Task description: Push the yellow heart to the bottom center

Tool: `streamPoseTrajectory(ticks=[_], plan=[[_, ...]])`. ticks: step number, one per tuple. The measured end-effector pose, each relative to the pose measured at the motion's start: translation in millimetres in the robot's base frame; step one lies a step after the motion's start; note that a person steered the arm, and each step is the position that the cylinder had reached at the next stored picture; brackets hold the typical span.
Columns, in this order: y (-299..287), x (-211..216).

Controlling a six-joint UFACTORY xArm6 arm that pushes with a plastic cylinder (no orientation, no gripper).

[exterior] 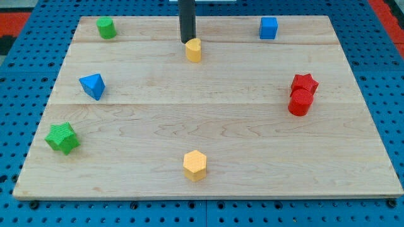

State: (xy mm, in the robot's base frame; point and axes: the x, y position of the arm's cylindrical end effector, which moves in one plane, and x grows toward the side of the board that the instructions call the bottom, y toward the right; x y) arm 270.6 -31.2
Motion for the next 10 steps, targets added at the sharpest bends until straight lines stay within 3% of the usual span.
streamPoseTrajectory(ticks=[1,3,4,5,7,9,10], plan=[[0.2,10.6],[18.9,87.1],[19.2,67.8],[44.9,81.2],[45.5,163.3],[69.9,160.8],[67.1,194.9]])
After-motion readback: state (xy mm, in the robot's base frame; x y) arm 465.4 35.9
